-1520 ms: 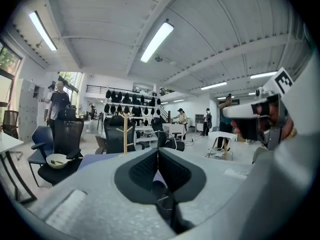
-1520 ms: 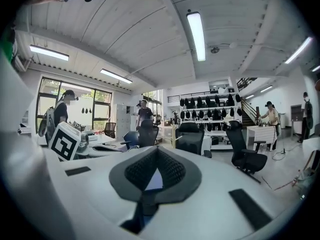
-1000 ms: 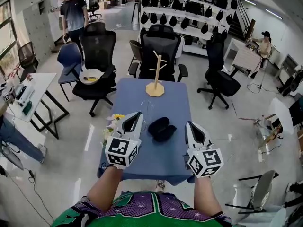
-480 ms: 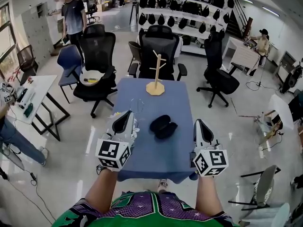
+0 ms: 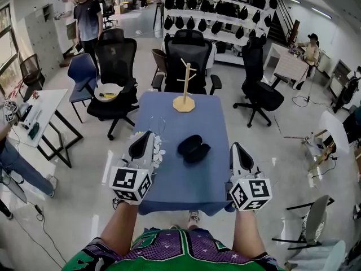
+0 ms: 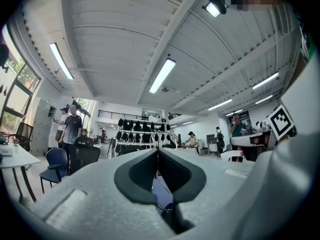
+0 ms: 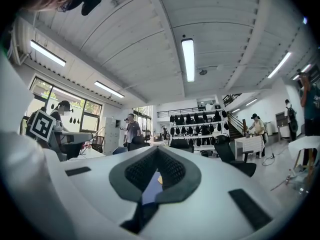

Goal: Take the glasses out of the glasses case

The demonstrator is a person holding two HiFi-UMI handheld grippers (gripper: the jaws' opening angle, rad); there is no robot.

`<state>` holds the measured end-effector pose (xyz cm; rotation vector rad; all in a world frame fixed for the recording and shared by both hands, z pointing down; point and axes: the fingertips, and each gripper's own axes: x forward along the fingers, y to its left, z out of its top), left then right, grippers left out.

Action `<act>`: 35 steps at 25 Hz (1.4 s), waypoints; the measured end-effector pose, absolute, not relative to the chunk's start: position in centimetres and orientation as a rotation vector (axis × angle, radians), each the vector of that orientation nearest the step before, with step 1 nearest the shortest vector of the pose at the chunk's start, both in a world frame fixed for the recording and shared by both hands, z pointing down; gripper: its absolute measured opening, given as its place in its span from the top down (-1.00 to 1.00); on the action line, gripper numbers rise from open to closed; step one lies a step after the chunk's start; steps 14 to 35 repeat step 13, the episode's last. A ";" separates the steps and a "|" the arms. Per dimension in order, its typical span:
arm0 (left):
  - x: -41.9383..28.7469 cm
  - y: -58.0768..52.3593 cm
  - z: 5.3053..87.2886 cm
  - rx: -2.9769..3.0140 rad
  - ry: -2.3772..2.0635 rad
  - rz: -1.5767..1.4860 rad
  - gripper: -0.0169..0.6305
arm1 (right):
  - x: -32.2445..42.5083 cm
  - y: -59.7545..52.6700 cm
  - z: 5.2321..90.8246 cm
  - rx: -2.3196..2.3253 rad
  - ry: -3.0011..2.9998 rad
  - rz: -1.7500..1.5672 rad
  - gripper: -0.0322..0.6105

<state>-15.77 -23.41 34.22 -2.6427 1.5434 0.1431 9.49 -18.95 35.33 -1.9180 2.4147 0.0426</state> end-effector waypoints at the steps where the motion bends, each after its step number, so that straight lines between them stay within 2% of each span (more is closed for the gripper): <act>1: -15.9 -23.3 34.2 -2.646 1.545 0.148 0.89 | 9.4 -18.9 35.4 -1.915 2.417 0.040 0.89; 35: -16.4 -21.9 33.7 -2.628 1.554 0.175 0.89 | 8.7 -17.7 35.5 -1.899 2.455 0.055 0.89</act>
